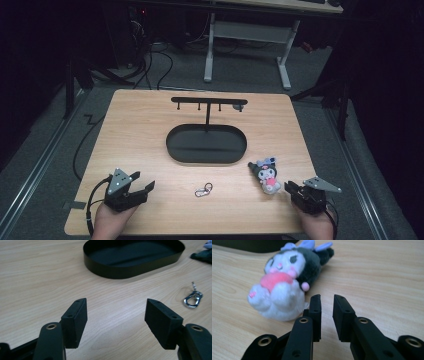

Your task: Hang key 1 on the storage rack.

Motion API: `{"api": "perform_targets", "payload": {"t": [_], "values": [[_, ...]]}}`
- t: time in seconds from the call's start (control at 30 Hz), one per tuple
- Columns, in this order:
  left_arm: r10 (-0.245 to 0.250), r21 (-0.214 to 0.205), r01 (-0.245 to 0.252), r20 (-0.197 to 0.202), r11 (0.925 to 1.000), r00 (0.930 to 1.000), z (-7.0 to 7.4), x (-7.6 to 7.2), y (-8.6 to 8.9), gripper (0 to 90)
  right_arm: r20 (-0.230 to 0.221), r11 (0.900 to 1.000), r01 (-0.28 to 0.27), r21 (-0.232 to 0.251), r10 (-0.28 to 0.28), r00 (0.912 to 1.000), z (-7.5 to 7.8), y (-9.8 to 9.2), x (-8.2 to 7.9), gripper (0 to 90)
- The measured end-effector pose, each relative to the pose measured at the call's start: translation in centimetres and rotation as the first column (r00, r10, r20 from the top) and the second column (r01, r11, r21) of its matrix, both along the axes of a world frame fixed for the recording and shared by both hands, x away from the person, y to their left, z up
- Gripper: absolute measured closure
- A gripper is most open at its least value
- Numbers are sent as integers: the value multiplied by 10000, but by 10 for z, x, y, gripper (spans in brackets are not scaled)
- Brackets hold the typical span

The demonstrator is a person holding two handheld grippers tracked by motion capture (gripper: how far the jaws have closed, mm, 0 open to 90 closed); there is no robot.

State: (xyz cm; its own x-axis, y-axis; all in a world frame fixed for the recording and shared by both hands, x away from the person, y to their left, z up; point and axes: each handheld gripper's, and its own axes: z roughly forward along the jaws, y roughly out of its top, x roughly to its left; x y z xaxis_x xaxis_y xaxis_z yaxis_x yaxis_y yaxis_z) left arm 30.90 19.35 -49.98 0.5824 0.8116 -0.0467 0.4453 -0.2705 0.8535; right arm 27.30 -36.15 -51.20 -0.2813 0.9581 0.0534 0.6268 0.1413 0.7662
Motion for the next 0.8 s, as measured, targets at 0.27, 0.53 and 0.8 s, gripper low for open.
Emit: {"api": "perform_targets", "payload": {"t": [0.27,0.53,0.8], "values": [[-43,-63,42,-194,10000,9998,-20,0,3,341,-366,9999,116,-72,-118,9993,-1,2,-4,702],[-426,-409,413,-328,9983,9986,-23,1,15,342,-1414,9980,431,-460,-492,9887,2,13,-6,644],[-551,-78,550,-85,9985,9984,-22,3,17,341,-2771,9938,316,-1062,-601,9590,11,17,-4,573]]}}
